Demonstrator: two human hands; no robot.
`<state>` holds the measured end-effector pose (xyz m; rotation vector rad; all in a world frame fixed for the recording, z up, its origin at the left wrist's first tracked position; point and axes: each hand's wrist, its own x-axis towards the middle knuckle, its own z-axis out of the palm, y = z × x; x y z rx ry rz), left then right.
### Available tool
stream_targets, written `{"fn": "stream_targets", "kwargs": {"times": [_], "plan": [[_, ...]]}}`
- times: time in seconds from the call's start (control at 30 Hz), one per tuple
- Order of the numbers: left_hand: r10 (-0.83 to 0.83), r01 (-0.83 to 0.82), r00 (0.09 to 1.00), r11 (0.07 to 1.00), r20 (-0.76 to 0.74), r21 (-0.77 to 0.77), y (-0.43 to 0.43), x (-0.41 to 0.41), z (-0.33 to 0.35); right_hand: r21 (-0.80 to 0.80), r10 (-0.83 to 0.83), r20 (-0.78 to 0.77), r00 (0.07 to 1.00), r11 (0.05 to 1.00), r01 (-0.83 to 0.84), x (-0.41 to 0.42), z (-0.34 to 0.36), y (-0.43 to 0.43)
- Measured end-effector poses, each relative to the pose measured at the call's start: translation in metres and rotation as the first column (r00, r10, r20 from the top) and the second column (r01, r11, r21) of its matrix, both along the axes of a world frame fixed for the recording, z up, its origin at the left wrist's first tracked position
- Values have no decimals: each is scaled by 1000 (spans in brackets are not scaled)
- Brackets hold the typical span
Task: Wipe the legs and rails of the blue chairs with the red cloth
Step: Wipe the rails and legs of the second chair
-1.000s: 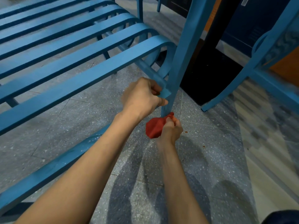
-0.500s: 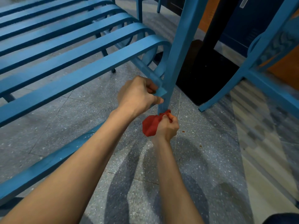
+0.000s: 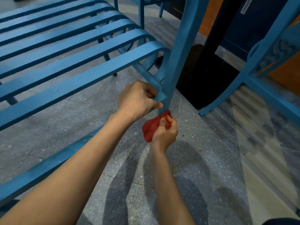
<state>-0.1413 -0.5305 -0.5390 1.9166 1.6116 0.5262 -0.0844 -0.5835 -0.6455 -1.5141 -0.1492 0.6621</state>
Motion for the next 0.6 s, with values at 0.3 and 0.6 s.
{"fn": "stream_targets", "kwargs": {"times": [0.3, 0.6], "plan": [[7, -7, 1000, 1000, -1, 11, 1, 0, -2, 215, 6, 107, 994, 976, -29, 6, 25, 2], [3, -3, 1000, 1000, 11, 4, 0, -1, -1, 45, -38, -15, 999, 998, 38, 13, 7, 7]]}}
